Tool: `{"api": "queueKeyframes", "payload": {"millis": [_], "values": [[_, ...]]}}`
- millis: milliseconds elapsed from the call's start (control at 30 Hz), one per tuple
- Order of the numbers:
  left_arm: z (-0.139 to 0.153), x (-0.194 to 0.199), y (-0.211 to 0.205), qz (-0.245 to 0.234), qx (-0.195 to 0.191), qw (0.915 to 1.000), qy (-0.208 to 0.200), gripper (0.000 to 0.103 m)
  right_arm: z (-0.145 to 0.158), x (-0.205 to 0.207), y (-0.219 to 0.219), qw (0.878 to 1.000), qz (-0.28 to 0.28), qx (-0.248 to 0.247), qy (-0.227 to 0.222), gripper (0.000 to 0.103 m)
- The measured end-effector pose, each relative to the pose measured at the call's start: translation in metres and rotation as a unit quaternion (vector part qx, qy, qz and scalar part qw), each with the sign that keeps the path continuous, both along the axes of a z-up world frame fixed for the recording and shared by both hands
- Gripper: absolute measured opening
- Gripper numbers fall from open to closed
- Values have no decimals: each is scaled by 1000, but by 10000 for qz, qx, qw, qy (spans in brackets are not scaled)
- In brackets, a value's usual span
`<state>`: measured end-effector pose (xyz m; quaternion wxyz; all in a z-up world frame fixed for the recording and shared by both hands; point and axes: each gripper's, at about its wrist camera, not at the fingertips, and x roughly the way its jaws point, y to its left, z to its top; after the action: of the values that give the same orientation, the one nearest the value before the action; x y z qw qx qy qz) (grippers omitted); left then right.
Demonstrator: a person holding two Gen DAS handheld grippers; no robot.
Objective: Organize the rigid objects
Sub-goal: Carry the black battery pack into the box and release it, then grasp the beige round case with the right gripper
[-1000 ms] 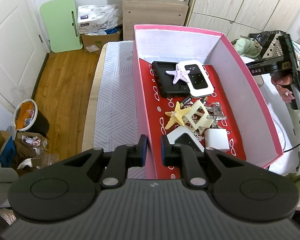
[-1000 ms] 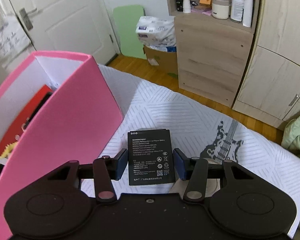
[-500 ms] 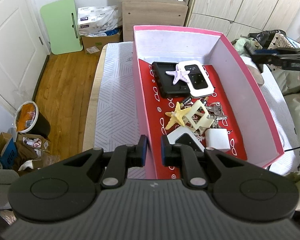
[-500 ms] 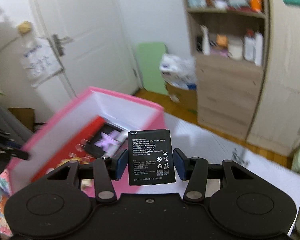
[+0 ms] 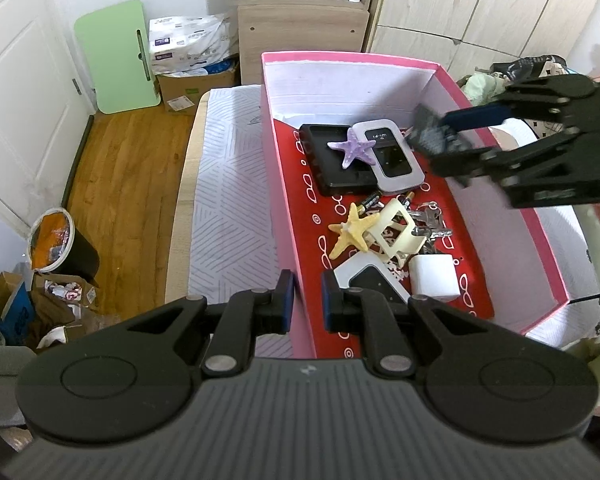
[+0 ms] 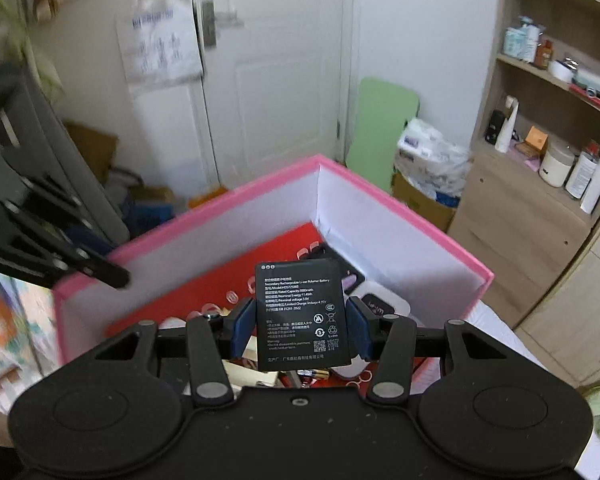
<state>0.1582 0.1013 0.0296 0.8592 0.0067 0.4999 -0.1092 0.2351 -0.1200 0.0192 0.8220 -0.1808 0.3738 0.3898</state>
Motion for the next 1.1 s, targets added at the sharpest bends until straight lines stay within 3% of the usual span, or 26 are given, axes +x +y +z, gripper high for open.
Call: {"api": "queueKeyframes", "payload": {"millis": [233,467,633,800,933,1100], "values": [[0,-1,2,-9,-67,10000,-31,12,-24,11,17,9978,-26,-651,152,55],[-1,0,2,-18,-95,10000,-23,12,-32,5,25,9928,-80,-1152,-329,57],[-1,-1,2,-10,-101,9999,-31,12,1,1,-3,9983,-289,-337,-372,59],[-1,-1,2,-7,-109,9999,-31,12,27,-8,-48,9958,-803,306,-313,61],[-1,-1,3,7,-129,9999,-39,12,31,-14,-86,9903,-1260,490,-317,63],[-1,-1,4,20,-158,9999,-37,12,16,-8,-132,9791,-1941,606,-103,64]]}}
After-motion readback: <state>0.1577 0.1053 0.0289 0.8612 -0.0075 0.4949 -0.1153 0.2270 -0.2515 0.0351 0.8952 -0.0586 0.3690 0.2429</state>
